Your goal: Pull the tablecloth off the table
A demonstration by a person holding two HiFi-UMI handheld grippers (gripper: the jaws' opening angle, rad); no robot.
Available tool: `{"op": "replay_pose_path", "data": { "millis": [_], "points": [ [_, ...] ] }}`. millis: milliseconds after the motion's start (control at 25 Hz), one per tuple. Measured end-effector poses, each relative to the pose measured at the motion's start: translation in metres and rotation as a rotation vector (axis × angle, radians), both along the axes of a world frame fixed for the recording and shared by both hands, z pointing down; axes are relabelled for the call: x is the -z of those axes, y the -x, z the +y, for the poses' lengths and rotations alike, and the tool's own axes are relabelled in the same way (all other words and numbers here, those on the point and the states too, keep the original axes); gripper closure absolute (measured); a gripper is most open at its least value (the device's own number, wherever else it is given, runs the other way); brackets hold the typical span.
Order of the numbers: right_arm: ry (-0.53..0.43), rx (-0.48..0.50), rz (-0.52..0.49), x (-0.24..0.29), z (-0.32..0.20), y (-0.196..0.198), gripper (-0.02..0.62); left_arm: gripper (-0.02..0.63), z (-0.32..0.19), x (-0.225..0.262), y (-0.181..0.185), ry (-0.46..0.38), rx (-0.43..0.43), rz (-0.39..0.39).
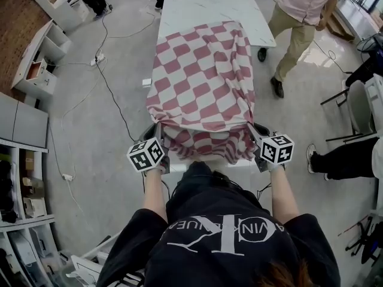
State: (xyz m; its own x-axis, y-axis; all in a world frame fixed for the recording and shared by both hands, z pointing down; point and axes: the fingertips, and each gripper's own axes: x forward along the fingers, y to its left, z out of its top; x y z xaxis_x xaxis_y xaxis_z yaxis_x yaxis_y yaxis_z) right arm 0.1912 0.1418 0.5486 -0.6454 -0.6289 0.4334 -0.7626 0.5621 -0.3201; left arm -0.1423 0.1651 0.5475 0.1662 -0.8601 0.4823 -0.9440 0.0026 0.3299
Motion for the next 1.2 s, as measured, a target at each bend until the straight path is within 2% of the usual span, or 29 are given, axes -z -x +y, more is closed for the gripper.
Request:
{"op": "replay_pose_path", "data": {
  "millis": [200, 440, 560, 760, 960, 1200],
  "points": [
    [0.027, -0.02, 0.013, 0.003, 0.006, 0.001, 0.577, 0.586, -0.006, 0.0, 0.001, 0.03, -0.023, 0.012],
    [0.015, -0.072, 0.008, 0.007, 0.007, -0.003, 0.577, 0.586, -0.013, 0.005, -0.002, 0.018, -0.058, 0.01],
    [-0.007, -0.096, -0.001, 0.009, 0.009, -0.001, 0.577, 0.586, -0.008, 0.004, 0.004, 0.004, -0.059, 0.012],
    [-0.047, -0.106, -0.001, 0.024, 0.038, 0.026, 0.577, 0.586, 0.024, 0.017, 0.035, -0.035, -0.034, 0.017],
    [-0.04, -0.112, -0.006, 0.023, 0.028, 0.014, 0.577, 0.586, 0.02, 0.032, 0.024, -0.083, -0.039, 0.001],
    [-0.064, -0.162, -0.053, 0.034, 0.044, 0.048, 0.577, 0.586, 0.04, 0.043, 0.061, -0.119, -0.052, -0.007]
  ]
}}
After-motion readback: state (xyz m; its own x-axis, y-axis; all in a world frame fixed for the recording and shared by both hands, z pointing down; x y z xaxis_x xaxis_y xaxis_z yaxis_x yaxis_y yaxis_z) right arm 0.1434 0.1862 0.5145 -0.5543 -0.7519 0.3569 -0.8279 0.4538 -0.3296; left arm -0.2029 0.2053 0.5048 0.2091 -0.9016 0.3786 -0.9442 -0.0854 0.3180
